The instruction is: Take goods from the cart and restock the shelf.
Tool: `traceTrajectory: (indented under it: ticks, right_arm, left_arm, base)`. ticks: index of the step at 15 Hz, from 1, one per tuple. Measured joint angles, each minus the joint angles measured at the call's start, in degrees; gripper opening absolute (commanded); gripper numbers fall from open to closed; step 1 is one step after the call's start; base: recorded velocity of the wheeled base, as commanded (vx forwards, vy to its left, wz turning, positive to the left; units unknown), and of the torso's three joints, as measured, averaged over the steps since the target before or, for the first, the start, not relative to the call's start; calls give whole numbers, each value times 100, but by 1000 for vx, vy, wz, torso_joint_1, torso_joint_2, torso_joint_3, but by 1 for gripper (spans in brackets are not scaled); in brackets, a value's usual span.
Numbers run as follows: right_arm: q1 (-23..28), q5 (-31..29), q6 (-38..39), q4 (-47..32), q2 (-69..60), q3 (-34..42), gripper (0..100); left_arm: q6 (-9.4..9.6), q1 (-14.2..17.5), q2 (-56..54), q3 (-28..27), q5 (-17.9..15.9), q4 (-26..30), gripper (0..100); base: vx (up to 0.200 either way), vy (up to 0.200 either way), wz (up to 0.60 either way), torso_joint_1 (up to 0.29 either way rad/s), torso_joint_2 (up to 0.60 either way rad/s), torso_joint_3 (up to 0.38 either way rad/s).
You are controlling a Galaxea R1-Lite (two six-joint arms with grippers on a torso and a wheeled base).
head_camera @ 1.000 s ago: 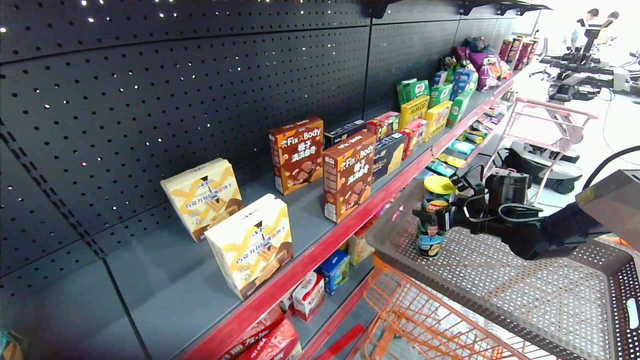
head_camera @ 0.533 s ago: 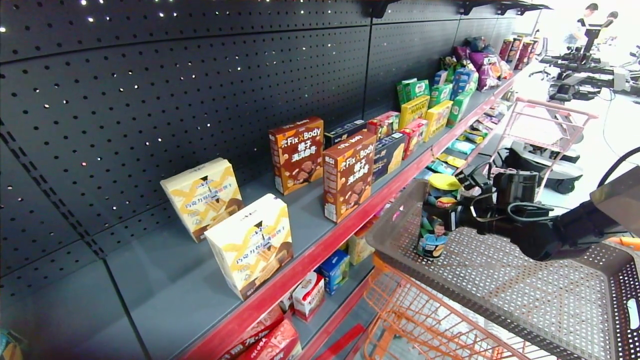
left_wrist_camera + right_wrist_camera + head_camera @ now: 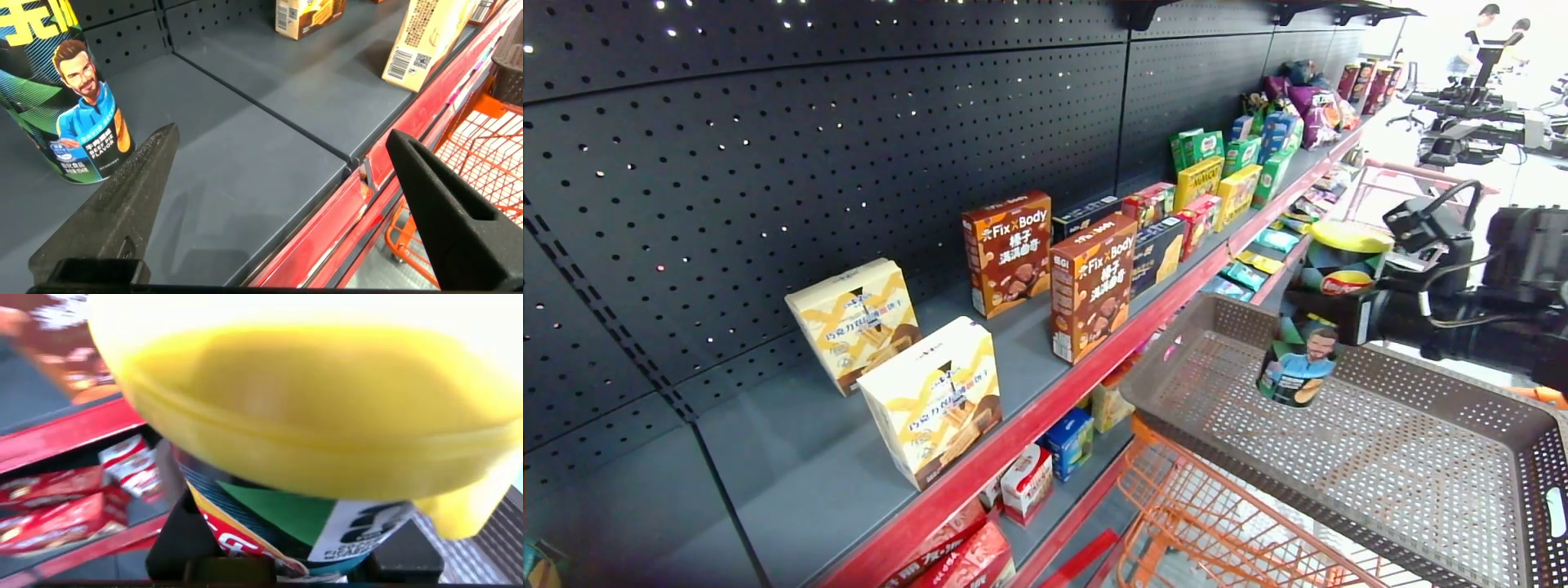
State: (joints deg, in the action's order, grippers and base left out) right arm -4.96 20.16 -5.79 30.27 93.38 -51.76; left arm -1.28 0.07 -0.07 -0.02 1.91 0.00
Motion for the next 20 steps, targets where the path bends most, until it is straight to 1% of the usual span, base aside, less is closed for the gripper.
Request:
traceTrajectory:
  ticks: [3, 6, 11, 13, 15, 16, 17, 20]
  right_arm:
    - [108, -167, 106, -769, -1436, 585, 0]
    - [276, -254, 221, -1264, -2594, 1145, 0]
    - [117, -478, 234, -2178, -3867, 1632, 0]
    - [356, -495, 144, -2371, -4404, 1999, 0]
    - [945, -563, -296, -2723, -4936, 2431, 0]
    - [1157, -563, -485, -3027, -5143, 2522, 0]
    - [1237, -566, -540, -3144, -5292, 2527, 0]
    - [1022, -602, -551, -3240, -5506, 2439, 0]
  left_arm:
    - [0, 0, 0, 0, 0, 0, 100]
    - [0, 0, 0, 0, -2, 0, 100]
    - [0, 0, 0, -2, -2, 0, 100]
    - [0, 0, 0, -2, -2, 0, 100]
    - [0, 0, 0, -2, 0, 0, 100]
    - [-2, 0, 0, -2, 0, 0, 100]
    - [-2, 0, 0, -2, 0, 0, 100]
    - [2, 4, 0, -2, -2, 0, 100]
  base:
    - [0, 0, 0, 0, 0, 0]
    - [0, 0, 0, 0, 0, 0]
    - [0, 0, 0, 0, 0, 0]
    - [0, 0, 0, 0, 0, 0]
    - [0, 0, 0, 0, 0, 0]
    - [0, 0, 600, -80, 149, 119]
    - [0, 0, 600, -119, 276, 144]
    - [0, 0, 600, -20, 48, 23]
